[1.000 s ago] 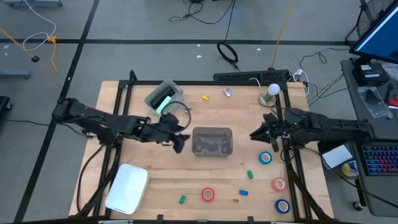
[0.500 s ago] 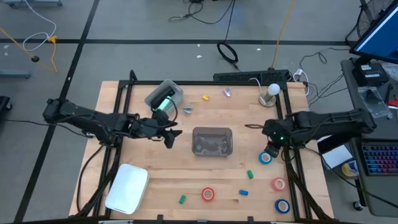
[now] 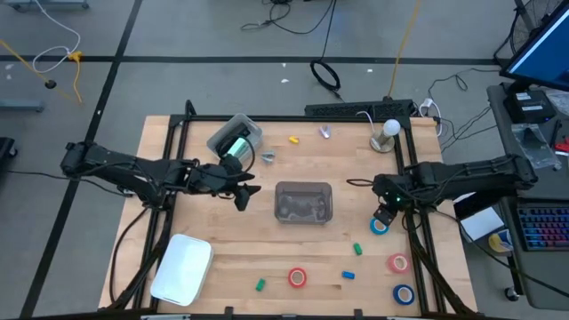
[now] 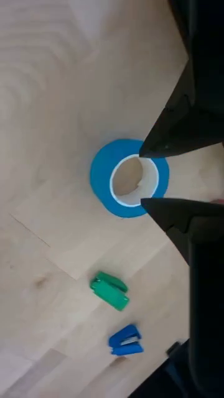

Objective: Pick and place Stapler, Stapler remover, tape
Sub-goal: Put the blue tape into the white bin

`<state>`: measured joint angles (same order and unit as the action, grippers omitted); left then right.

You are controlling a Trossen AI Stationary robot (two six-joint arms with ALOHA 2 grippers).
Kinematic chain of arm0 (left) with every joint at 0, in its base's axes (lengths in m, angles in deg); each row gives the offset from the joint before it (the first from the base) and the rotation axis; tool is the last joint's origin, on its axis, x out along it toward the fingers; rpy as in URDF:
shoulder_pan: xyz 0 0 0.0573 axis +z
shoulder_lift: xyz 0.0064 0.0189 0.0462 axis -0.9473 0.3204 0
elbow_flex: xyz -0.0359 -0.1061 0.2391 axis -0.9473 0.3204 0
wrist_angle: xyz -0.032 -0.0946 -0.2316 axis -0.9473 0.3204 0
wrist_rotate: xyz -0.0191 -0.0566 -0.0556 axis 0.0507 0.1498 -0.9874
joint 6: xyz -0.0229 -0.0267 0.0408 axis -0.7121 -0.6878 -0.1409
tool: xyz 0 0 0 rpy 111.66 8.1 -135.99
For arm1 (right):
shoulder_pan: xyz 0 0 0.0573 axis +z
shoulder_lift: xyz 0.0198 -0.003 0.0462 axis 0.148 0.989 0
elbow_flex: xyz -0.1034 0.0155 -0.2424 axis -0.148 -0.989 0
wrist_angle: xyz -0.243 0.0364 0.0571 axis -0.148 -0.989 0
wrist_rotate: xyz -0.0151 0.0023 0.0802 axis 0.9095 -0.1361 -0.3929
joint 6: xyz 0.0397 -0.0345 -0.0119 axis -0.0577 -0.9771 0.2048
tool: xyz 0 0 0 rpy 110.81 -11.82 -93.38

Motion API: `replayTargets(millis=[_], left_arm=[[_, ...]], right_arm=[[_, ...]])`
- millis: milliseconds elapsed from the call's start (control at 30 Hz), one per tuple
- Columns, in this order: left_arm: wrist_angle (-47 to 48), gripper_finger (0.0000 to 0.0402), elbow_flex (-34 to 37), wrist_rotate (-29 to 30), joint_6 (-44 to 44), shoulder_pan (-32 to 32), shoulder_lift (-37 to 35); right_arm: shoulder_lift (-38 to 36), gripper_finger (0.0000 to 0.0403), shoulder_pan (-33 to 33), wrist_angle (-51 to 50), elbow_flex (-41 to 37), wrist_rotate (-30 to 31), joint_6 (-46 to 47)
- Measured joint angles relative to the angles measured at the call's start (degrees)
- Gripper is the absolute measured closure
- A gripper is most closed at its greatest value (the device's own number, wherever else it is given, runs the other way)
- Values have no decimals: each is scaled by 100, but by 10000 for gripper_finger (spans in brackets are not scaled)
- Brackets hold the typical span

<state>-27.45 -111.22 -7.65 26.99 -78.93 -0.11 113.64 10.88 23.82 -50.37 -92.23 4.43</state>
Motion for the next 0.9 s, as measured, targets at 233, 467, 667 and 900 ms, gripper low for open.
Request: replayTargets(millis=[233, 467, 667, 900], left_arm=[[-17, 149, 2, 0, 2, -24, 0], [-17, 149, 1, 0, 90, -24, 0], [-15, 149, 0, 0, 160, -24, 0], [-13, 149, 0, 0, 246, -24, 2]], right_arm=[[0, 224, 0, 300, -215, -14, 630], [-2, 200, 0, 657, -395, -21, 1922], [-2, 209, 7, 1041, -507, -384, 2441], [14, 213, 107, 1743, -746, -511, 2733]])
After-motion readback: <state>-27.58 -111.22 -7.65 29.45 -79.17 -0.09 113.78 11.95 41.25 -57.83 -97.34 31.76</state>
